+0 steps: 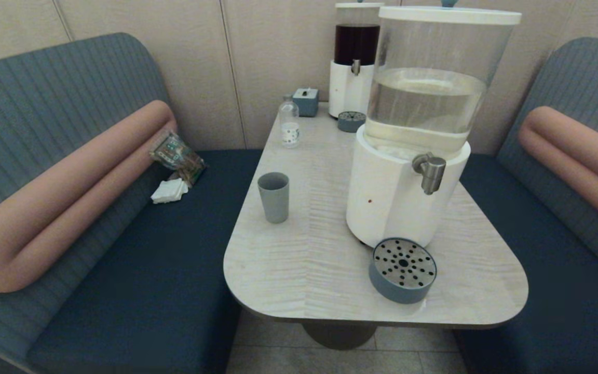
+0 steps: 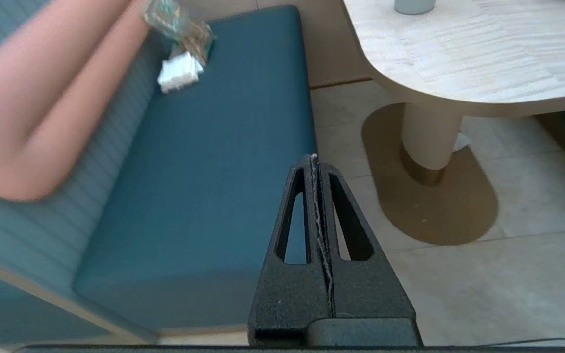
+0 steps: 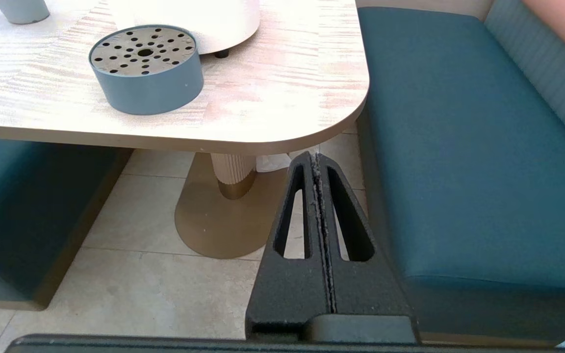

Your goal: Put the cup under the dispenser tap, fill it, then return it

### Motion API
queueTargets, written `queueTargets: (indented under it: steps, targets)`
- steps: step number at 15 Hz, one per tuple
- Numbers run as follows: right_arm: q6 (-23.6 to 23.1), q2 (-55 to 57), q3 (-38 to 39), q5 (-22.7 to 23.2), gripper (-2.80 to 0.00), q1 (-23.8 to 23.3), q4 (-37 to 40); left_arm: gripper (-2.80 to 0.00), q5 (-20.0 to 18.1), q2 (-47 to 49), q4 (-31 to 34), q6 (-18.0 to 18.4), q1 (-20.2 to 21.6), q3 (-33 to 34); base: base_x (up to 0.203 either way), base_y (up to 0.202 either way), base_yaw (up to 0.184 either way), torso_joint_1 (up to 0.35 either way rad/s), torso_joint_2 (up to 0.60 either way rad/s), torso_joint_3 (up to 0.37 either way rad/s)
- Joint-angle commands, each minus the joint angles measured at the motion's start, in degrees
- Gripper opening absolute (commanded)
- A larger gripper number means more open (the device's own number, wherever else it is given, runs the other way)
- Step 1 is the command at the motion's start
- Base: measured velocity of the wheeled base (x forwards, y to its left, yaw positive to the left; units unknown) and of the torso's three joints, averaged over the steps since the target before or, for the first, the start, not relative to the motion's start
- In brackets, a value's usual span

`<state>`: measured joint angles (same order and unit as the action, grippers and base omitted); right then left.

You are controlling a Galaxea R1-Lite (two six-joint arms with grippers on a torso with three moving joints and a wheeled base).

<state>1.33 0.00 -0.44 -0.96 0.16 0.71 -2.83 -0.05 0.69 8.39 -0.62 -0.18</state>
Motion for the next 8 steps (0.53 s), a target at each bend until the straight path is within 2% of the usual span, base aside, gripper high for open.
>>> queueTargets:
  steps: [1, 8]
  targets:
    - [-0.01, 0.09, 0.00, -0.01, -2.80, 0.02, 0.00, -2.80, 0.34, 0.04, -0.24, -1.49, 0.01, 0.03, 0.000, 0.000, 0.000, 0.000, 0.00, 0.000]
    - [0.07, 0.09, 0.00, -0.01, -2.80, 0.02, 0.00, -2.80, 0.46, 0.05, -0.42, -2.68, 0.01, 0.18, 0.000, 0.000, 0.000, 0.000, 0.00, 0.000]
